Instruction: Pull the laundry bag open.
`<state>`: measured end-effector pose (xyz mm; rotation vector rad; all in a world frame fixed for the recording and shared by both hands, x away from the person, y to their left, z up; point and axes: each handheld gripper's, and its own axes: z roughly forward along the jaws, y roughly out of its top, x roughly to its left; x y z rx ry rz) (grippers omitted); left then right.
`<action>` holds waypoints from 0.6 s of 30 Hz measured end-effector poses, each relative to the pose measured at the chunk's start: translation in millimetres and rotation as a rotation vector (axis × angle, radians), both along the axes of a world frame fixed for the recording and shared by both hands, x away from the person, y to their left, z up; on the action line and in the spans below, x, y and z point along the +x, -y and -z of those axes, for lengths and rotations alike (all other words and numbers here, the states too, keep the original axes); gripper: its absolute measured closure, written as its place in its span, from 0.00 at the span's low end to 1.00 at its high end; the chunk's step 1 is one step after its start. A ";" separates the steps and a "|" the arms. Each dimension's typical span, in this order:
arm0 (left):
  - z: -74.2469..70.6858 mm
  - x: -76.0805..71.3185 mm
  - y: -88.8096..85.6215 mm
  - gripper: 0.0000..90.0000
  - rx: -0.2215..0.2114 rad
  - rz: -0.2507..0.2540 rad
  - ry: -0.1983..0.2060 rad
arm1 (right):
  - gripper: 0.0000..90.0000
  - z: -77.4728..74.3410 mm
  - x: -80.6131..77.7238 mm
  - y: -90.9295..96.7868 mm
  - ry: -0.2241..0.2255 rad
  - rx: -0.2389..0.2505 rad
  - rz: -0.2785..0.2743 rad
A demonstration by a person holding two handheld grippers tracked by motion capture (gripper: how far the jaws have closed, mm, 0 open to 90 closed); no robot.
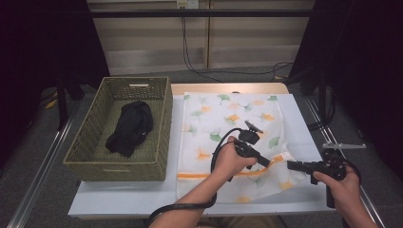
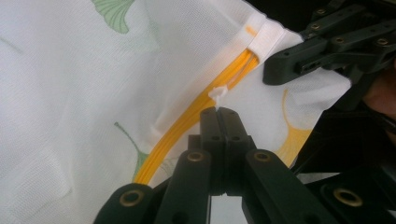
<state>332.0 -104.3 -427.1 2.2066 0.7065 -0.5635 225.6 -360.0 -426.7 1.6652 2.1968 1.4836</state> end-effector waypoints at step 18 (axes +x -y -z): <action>3.4 1.8 -11.0 1.00 0.031 -0.013 -0.014 | 1.00 -1.4 -0.8 5.4 0.012 0.000 0.022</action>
